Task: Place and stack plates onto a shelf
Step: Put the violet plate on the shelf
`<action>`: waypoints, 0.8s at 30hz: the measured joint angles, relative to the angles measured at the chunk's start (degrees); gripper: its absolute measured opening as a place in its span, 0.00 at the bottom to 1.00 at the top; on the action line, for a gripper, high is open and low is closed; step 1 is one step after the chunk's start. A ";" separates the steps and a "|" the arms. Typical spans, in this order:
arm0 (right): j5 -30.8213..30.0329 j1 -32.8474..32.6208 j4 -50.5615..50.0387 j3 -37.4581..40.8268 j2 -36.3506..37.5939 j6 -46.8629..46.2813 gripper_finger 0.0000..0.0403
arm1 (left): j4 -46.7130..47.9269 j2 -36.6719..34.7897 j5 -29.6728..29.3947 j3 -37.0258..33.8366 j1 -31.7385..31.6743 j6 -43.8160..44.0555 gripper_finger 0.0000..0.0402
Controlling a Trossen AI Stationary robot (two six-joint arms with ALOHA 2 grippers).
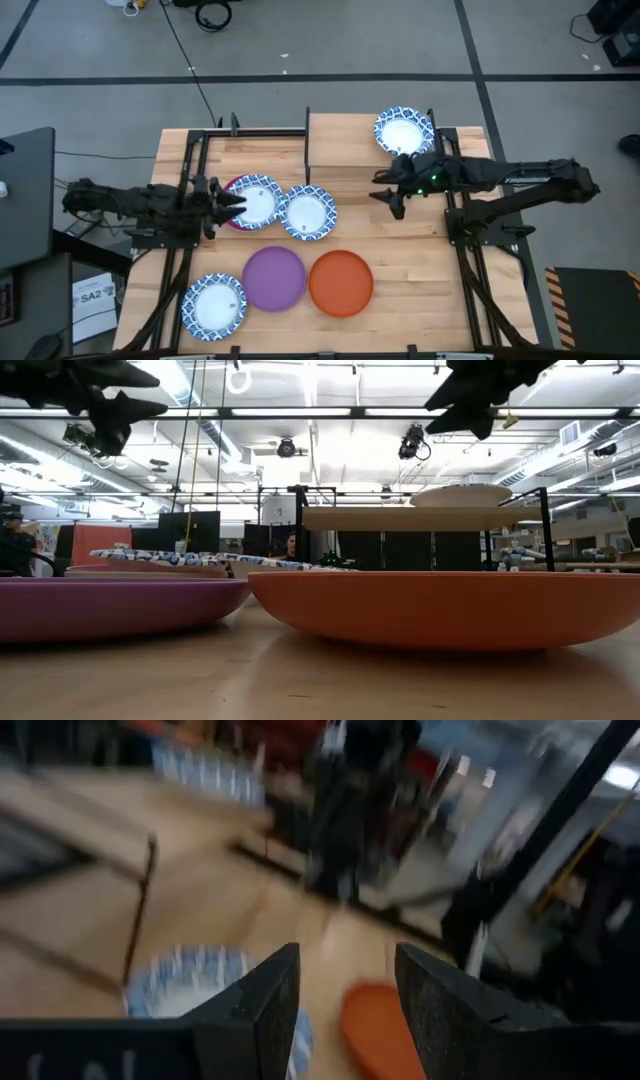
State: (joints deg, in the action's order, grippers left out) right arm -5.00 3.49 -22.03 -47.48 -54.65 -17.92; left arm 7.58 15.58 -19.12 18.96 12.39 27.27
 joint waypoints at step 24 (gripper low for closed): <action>0.02 -3.93 4.85 0.39 -10.37 0.12 0.56 | 33.29 38.97 19.33 16.78 8.50 41.41 0.43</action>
State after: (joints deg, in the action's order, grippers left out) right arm -4.97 -0.44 -17.18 -47.09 -65.02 -17.80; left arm 40.86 54.55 0.21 35.75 20.89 68.68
